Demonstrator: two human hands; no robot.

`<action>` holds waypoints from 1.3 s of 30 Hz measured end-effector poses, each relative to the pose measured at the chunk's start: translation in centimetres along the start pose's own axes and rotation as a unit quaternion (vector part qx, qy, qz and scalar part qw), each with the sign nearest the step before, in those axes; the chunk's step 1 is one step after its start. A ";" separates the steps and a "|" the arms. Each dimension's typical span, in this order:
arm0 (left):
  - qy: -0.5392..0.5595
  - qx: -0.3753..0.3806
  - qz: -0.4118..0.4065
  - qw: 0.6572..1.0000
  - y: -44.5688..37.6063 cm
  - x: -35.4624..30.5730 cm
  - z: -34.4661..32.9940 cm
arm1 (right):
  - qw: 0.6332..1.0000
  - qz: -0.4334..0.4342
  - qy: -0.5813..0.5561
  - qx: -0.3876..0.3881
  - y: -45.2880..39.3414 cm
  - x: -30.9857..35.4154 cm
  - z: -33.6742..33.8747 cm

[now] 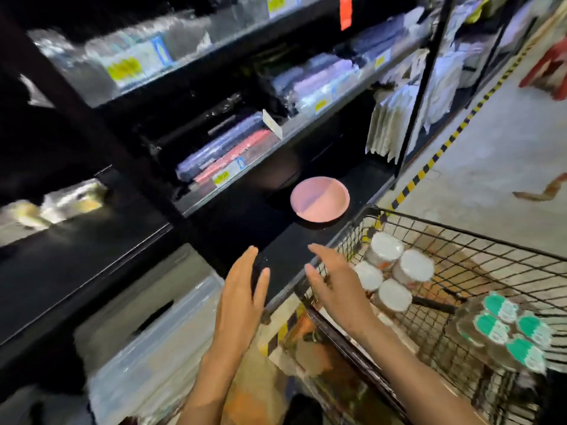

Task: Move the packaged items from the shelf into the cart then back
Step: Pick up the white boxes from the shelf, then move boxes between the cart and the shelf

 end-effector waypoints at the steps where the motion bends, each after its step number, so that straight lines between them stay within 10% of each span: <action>1: -0.001 -0.024 0.013 1.000 1.2 0.3 1.7 | 0.999 0.029 -0.006 0.013 0.7 1.4 -0.8; 18: -0.049 -0.258 0.152 0.953 10.0 14.7 22.9 | 0.952 0.244 -0.031 0.182 0.1 19.6 -18.7; 39: -0.031 -0.252 0.191 0.948 -1.0 39.0 36.9 | 0.982 0.112 0.002 0.149 -16.5 32.3 -38.0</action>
Point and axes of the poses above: each hand's wrist, its own y-axis away from the middle knuckle, its own z-axis out of the back of the hand, x = y × z, the point moved 3 cm from there along -y, towards the middle knuckle, and after that the axes turned 12 degrees about -z, right-handed, at the moved point
